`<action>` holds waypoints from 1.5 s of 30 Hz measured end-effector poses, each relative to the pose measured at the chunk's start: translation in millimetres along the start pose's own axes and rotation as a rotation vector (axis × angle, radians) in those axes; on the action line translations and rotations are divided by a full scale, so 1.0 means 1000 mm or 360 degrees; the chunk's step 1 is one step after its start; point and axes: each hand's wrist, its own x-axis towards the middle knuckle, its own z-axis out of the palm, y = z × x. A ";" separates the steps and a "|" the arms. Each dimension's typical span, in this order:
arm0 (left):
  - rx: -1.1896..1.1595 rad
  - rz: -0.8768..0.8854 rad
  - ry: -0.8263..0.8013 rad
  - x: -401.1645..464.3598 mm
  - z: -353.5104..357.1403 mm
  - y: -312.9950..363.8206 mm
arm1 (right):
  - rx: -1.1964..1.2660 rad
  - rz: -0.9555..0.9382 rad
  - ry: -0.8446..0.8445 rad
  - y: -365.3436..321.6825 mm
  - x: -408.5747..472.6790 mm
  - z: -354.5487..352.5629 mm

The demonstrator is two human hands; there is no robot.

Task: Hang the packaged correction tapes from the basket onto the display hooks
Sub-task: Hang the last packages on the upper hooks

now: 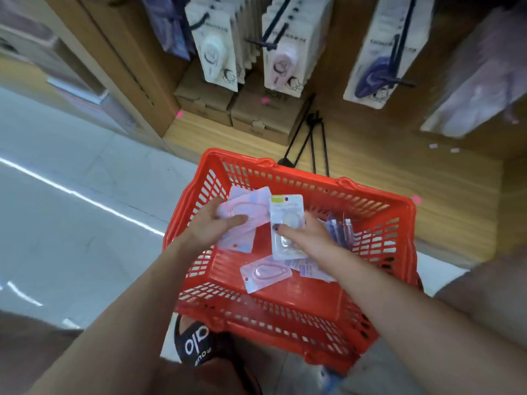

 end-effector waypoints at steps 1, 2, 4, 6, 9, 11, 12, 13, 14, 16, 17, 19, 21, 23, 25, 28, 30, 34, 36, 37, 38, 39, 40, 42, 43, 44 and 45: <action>-0.0188 -0.0014 0.0000 -0.013 0.001 0.009 | 0.0122 -0.0018 -0.0048 -0.004 -0.010 -0.003; -0.0332 -0.0032 -0.0003 -0.026 0.003 0.017 | 0.0242 -0.0038 -0.0107 -0.008 -0.022 -0.006; -0.0477 -0.0011 -0.0001 -0.049 0.008 0.032 | 0.0430 -0.0093 -0.0239 -0.019 -0.044 -0.011; -0.0549 0.0026 -0.0050 -0.066 0.013 0.047 | 0.0515 -0.0175 -0.0337 -0.035 -0.063 -0.018; -0.0655 0.0133 -0.0176 -0.081 0.011 0.072 | 0.0449 -0.0354 -0.0318 -0.064 -0.085 -0.040; -0.0669 0.0237 -0.0232 -0.087 0.004 0.092 | 0.0374 -0.0444 -0.0346 -0.080 -0.093 -0.062; -0.0653 0.0290 -0.0255 -0.089 0.001 0.102 | 0.0322 -0.0469 -0.0372 -0.088 -0.098 -0.073; -0.0631 0.0335 -0.0266 -0.090 -0.001 0.113 | 0.0259 -0.0493 -0.0396 -0.095 -0.103 -0.084; -0.0613 0.0376 -0.0273 -0.091 -0.001 0.122 | 0.0187 -0.0523 -0.0404 -0.102 -0.108 -0.096; -0.0588 0.0450 -0.0281 -0.093 -0.001 0.139 | 0.0006 -0.0627 -0.0336 -0.118 -0.120 -0.118; -0.0574 0.0489 -0.0267 -0.094 0.001 0.148 | -0.0106 -0.0700 -0.0271 -0.127 -0.127 -0.128; -0.0526 0.0590 -0.0222 -0.097 0.006 0.163 | -0.0220 -0.0881 -0.0221 -0.142 -0.141 -0.145; -0.0486 0.0690 -0.0200 -0.100 0.014 0.178 | -0.0138 -0.0991 -0.0243 -0.150 -0.152 -0.154; -0.0465 0.0766 -0.0180 -0.103 0.024 0.193 | 0.0022 -0.1048 -0.0137 -0.152 -0.161 -0.156; -0.0492 0.0789 -0.0187 -0.106 0.034 0.206 | 0.0213 -0.1035 0.0064 -0.150 -0.164 -0.153; -0.0541 0.0782 -0.0234 -0.110 0.047 0.217 | 0.0507 -0.0962 0.0218 -0.146 -0.169 -0.153; -0.0605 0.0797 -0.0222 -0.110 0.052 0.220 | 0.0595 -0.0899 0.0224 -0.144 -0.171 -0.155; -0.0728 0.0670 -0.0186 -0.112 0.071 0.225 | 0.1351 -0.0616 -0.0055 -0.135 -0.160 -0.138; -0.0701 0.0621 -0.0106 -0.111 0.080 0.221 | 0.1603 -0.0501 -0.0095 -0.127 -0.152 -0.128; -0.0685 0.0603 -0.0078 -0.111 0.082 0.216 | 0.1632 -0.0462 -0.0125 -0.122 -0.148 -0.123; -0.0678 0.0565 -0.0082 -0.112 0.081 0.211 | 0.1629 -0.0429 -0.0162 -0.117 -0.145 -0.120; -0.0681 0.0503 -0.0112 -0.114 0.080 0.204 | 0.1617 -0.0384 -0.0199 -0.110 -0.144 -0.116; -0.0688 0.0440 -0.0141 -0.115 0.079 0.196 | 0.1592 -0.0346 -0.0220 -0.105 -0.142 -0.113; -0.0661 0.0336 -0.0171 -0.115 0.077 0.183 | 0.1505 -0.0279 -0.0203 -0.100 -0.138 -0.107; -0.0630 0.0300 -0.0176 -0.114 0.076 0.178 | 0.1445 -0.0258 -0.0183 -0.100 -0.136 -0.105; -0.0608 0.0274 -0.0170 -0.113 0.075 0.175 | 0.1381 -0.0253 -0.0163 -0.100 -0.133 -0.102; -0.0586 0.0260 -0.0158 -0.111 0.073 0.171 | 0.1329 -0.0260 -0.0152 -0.099 -0.129 -0.100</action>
